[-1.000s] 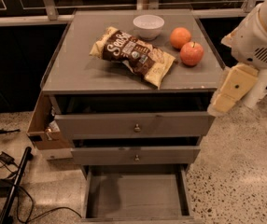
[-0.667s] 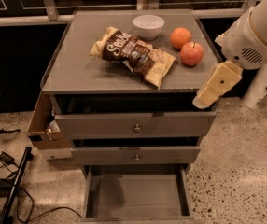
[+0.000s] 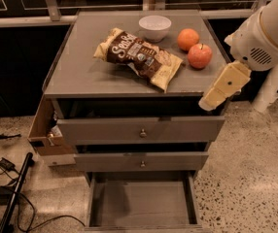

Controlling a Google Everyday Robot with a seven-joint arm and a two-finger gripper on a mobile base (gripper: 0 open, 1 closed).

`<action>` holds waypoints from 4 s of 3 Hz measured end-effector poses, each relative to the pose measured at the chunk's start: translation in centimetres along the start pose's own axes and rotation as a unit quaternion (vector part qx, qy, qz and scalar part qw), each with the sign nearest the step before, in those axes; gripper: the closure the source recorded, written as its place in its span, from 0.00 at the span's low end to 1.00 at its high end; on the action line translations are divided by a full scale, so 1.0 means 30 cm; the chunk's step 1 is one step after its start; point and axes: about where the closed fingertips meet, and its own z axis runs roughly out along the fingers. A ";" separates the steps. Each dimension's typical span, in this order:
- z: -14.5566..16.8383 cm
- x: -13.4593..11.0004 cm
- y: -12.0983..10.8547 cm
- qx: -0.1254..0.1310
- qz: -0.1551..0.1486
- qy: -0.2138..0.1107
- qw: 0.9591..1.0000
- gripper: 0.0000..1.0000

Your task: Place brown chip bag into bottom drawer

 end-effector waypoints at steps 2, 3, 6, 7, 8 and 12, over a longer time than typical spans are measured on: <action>0.124 -0.144 -0.037 0.019 0.028 -0.054 0.998 0.00; 0.199 -0.232 -0.076 0.037 0.037 -0.082 0.995 0.00; 0.447 -0.424 -0.169 0.040 0.058 -0.117 0.991 0.00; 0.537 -0.467 -0.184 0.036 0.050 -0.120 0.991 0.00; 0.615 -0.485 -0.195 0.033 0.049 -0.114 0.992 0.00; 0.773 -0.487 -0.238 0.026 0.061 -0.090 0.994 0.20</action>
Offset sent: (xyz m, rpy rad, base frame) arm 0.0787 0.0686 -0.0115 0.1852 -0.1326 -0.0652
